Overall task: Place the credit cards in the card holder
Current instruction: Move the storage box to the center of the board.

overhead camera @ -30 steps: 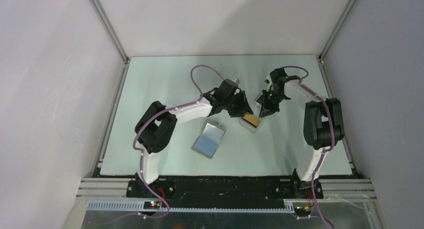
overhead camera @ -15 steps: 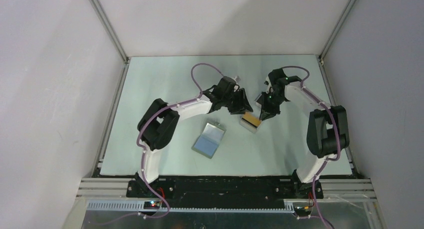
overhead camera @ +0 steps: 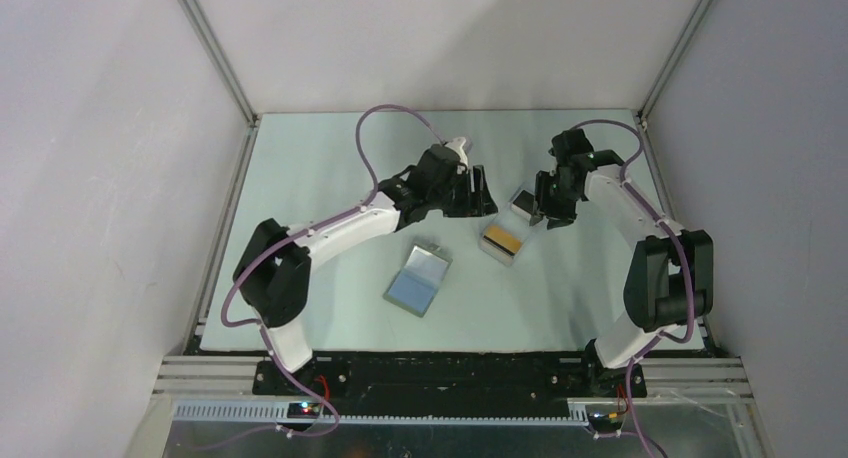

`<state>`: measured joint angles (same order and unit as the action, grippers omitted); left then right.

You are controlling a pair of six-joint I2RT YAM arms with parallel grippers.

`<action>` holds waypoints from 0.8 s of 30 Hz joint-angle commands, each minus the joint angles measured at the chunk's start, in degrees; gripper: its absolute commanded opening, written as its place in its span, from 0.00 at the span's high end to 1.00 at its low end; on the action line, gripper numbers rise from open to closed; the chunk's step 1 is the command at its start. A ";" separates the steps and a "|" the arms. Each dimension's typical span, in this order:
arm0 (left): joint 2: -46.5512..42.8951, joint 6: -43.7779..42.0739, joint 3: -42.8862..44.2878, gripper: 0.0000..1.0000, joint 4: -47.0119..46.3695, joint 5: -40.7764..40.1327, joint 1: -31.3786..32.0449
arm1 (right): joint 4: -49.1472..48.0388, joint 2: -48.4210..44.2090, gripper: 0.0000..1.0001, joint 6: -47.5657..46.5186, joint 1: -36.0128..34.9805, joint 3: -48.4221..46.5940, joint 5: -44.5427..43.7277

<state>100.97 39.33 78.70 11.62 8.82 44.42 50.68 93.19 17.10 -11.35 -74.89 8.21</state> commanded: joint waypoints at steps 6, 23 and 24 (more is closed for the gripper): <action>-3.47 -4.69 -4.03 0.34 4.48 -4.02 1.73 | -0.84 2.49 0.47 1.60 0.06 -0.72 -7.30; -3.35 -5.33 -6.97 0.34 4.34 -6.14 4.77 | -2.39 13.83 0.89 9.83 3.58 -3.71 0.48; -2.62 -5.15 -6.32 0.33 4.32 -6.03 5.10 | -1.97 13.31 0.96 10.86 3.55 -3.48 0.05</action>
<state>100.03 35.40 71.57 17.08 4.45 48.45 47.94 106.63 25.19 -8.29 -76.97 9.30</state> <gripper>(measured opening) 0.666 0.147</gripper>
